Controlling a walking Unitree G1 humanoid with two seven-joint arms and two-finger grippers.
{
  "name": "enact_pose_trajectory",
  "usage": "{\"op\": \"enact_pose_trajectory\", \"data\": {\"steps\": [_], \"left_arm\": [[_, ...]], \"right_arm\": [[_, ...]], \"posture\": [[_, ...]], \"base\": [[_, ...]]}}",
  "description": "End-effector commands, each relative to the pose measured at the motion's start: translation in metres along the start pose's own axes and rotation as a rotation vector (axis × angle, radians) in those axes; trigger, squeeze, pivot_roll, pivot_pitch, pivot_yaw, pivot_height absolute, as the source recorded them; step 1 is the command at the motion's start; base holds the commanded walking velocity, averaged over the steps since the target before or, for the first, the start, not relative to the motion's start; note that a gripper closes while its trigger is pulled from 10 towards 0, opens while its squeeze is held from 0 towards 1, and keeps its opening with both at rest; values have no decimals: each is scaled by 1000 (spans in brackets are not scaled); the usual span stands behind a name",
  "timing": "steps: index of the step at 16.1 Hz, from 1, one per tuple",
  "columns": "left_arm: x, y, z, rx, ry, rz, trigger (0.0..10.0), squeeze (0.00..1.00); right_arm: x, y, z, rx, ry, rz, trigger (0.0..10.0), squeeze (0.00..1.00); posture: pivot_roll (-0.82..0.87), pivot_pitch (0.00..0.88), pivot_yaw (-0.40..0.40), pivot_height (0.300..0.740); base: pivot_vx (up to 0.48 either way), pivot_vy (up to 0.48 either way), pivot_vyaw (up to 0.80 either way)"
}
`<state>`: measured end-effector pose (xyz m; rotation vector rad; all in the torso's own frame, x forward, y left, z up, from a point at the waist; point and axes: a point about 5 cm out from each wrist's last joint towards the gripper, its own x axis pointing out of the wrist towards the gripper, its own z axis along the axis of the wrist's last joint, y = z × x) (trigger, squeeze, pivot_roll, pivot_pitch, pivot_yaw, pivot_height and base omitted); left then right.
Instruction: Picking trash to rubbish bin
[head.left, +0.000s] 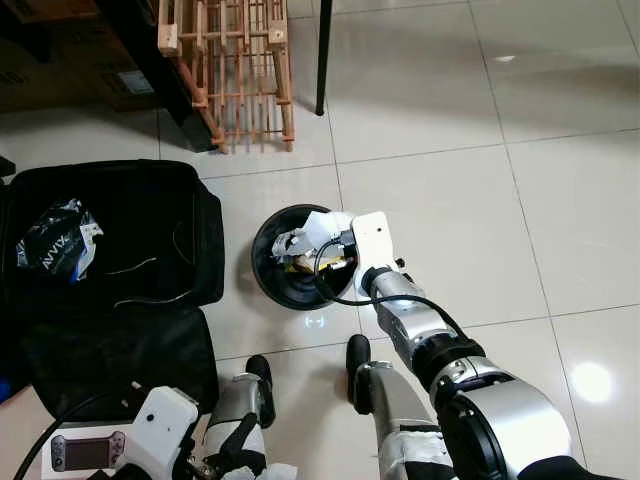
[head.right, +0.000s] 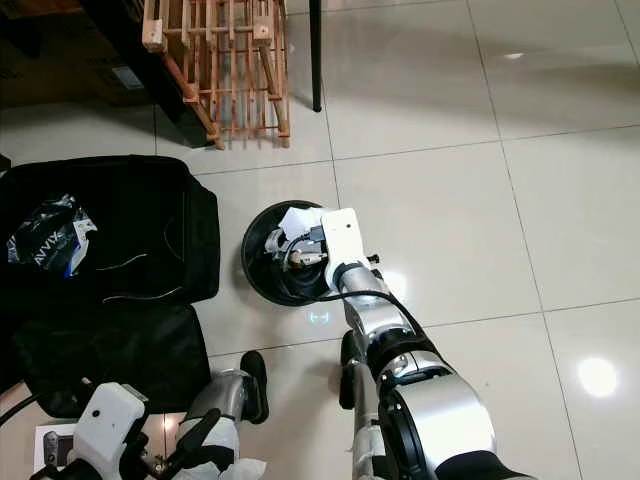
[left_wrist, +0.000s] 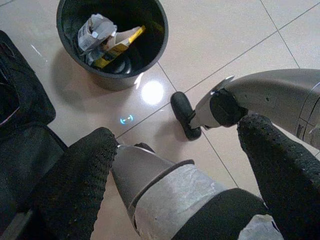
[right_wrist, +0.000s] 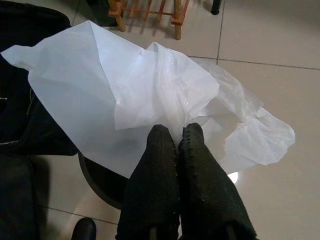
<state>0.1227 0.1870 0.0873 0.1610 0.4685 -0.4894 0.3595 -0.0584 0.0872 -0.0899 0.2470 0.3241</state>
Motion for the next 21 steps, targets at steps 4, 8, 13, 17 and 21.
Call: {"op": "enact_pose_trajectory", "data": {"steps": [4, 8, 13, 17, 21], "left_arm": [[-7, -2, -9, -22, 48, 5, 10000, 0], [-9, -4, -9, -24, 53, 8, 10000, 0], [-11, -4, -10, -24, 62, 7, 10000, 0], [-13, -4, -11, -22, 70, 8, 10000, 0], [-16, -5, -12, -24, 79, 9, 10000, 0]], "right_arm": [[-10, 11, -37, 7, 132, 26, 10000, 0], [-16, 15, -53, 13, 184, 33, 10000, 0], [-17, 15, -57, 34, 194, 33, 10000, 39], [-18, 13, -57, 26, 193, 16, 10000, 1000], [-18, 13, -58, 21, 196, 5, 10000, 1000]], "posture": [[369, 589, 0, 740], [375, 602, 1, 740], [375, 609, 5, 740], [384, 619, 10, 740], [387, 625, 12, 740]], "base": [[0, 0, 0], [0, 0, 0], [0, 0, 0], [0, 0, 0], [0, 0, 0]]}}
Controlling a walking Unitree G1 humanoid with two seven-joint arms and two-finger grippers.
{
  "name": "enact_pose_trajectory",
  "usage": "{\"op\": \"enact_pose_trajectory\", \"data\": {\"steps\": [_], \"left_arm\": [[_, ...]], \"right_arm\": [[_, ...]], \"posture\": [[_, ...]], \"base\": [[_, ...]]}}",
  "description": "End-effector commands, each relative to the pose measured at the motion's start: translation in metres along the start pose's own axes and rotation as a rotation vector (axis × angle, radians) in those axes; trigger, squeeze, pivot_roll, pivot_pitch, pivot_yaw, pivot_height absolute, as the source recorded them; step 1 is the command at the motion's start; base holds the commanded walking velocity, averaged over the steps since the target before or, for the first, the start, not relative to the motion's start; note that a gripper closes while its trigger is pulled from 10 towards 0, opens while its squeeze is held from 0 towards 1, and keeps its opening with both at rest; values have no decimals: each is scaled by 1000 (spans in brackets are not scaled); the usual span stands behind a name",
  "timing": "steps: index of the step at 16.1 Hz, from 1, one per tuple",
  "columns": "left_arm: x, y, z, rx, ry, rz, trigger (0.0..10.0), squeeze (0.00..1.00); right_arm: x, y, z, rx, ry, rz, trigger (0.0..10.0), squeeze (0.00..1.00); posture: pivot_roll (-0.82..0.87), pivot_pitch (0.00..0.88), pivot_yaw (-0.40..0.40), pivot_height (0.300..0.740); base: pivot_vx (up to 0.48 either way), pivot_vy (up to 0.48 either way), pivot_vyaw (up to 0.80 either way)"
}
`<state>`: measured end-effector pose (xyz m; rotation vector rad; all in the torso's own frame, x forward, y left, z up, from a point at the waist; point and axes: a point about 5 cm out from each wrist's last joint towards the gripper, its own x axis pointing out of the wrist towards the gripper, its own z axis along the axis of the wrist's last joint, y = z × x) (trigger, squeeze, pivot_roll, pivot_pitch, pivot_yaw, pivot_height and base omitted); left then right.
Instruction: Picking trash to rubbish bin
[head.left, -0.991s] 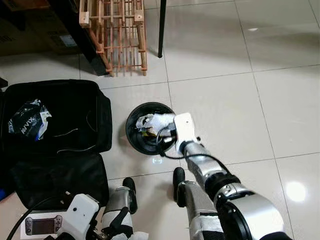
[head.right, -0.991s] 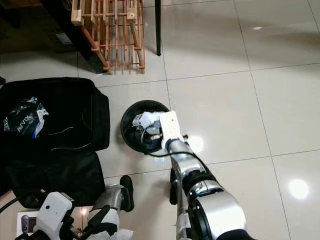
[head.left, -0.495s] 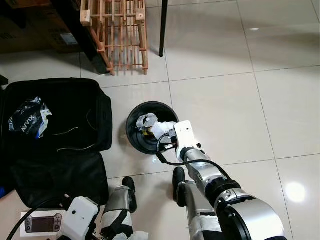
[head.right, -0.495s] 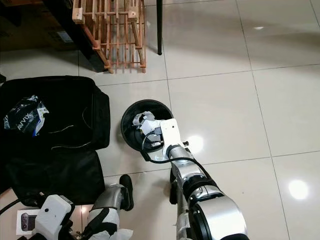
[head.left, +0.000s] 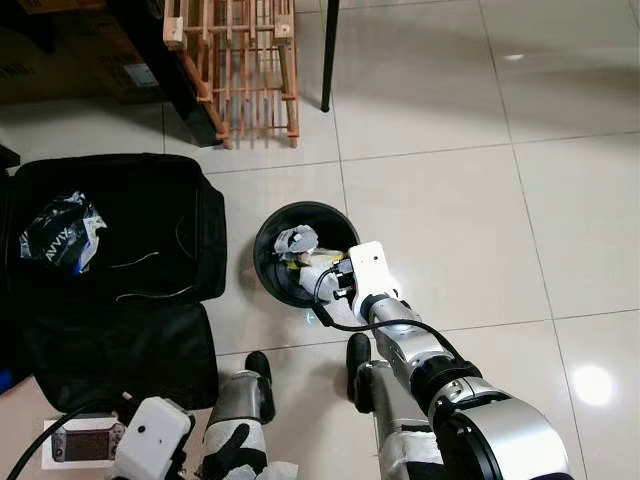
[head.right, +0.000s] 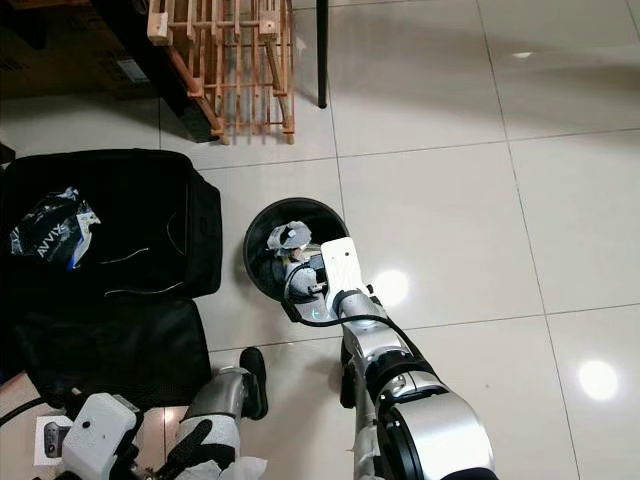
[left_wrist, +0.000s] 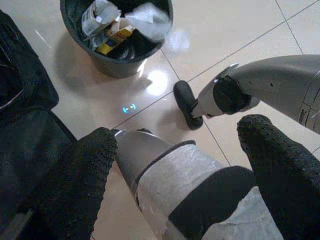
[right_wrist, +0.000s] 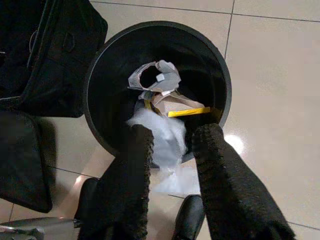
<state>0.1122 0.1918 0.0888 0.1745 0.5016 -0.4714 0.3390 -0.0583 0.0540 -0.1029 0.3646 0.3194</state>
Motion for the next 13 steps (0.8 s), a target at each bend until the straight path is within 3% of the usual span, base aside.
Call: {"op": "enact_pose_trajectory", "data": {"steps": [1, 11, 12, 13], "left_arm": [[-5, -5, -8, -25, 43, -8, 10000, 0], [3, 0, -7, -11, 38, -11, 10000, 0], [9, 2, -5, -5, 24, -11, 10000, 0], [12, 3, -4, -2, 15, -10, 10000, 0]], "right_arm": [[-5, 4, -21, 11, 75, 2, 10000, 1000], [-6, -5, -23, 4, 69, -25, 10000, 1000], [-6, -8, -20, -1, 49, -36, 10000, 808], [-6, -10, -18, -3, 37, -43, 10000, 741]], "posture": [[387, 625, 12, 740], [373, 601, 18, 740], [360, 574, 12, 740], [354, 564, 10, 740]], "base": [[0, 0, 0], [0, 0, 0], [0, 0, 0], [0, 0, 0]]}}
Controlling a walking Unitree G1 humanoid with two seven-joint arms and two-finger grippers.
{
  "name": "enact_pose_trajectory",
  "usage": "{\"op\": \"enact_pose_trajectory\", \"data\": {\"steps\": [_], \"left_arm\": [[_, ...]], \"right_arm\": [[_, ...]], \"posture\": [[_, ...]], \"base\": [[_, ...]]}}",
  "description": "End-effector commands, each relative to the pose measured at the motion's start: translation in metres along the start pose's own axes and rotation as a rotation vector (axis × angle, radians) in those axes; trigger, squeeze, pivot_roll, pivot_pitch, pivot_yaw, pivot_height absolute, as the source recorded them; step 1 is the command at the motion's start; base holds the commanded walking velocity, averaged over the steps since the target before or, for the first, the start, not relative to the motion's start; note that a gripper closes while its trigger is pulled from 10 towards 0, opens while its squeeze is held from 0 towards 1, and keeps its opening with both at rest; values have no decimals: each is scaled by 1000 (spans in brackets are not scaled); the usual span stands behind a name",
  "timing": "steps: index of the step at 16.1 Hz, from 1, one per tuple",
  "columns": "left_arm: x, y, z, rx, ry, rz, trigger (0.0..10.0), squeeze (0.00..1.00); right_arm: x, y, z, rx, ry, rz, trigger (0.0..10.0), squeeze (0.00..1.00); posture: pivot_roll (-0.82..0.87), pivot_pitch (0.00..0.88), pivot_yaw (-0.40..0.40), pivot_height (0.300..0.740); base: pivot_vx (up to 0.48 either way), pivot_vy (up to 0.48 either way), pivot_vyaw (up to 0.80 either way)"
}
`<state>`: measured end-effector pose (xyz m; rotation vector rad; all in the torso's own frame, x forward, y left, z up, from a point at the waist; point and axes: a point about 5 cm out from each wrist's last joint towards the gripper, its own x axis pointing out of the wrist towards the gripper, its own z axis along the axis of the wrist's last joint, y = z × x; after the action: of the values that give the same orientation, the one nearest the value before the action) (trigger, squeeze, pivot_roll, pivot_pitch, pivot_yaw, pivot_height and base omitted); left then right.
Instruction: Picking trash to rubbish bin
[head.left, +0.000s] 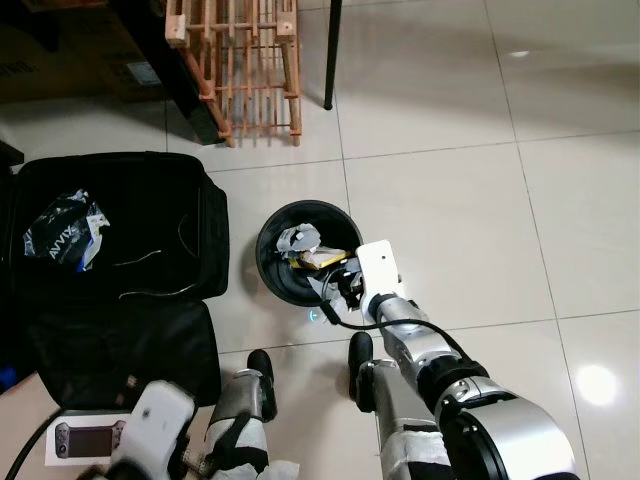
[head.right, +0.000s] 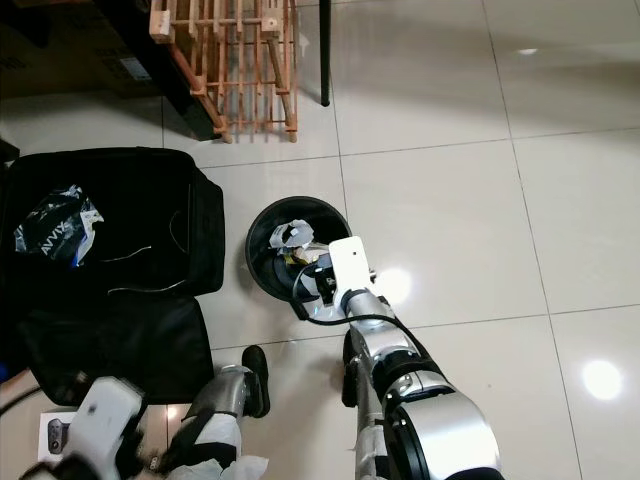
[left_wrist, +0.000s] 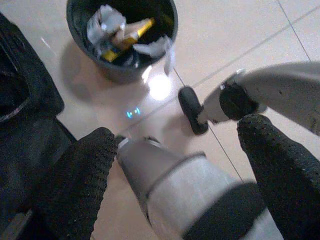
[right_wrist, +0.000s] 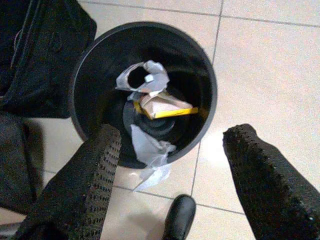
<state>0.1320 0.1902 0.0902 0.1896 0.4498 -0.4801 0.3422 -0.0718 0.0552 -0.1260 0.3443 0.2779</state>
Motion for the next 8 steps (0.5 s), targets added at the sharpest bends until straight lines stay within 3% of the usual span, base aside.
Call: {"op": "enact_pose_trajectory", "data": {"steps": [1, 8], "left_arm": [[4, -4, -9, -24, 35, -11, 10000, 0], [50, 5, 17, 19, -97, -40, 10000, 0]], "right_arm": [[-4, -2, -13, 17, 24, -8, 10000, 0], [-8, -40, 3, 1, -111, -113, 10000, 0]], "posture": [[340, 538, 6, 740], [259, 404, 6, 740]], "base": [[0, 0, 0], [0, 0, 0]]}}
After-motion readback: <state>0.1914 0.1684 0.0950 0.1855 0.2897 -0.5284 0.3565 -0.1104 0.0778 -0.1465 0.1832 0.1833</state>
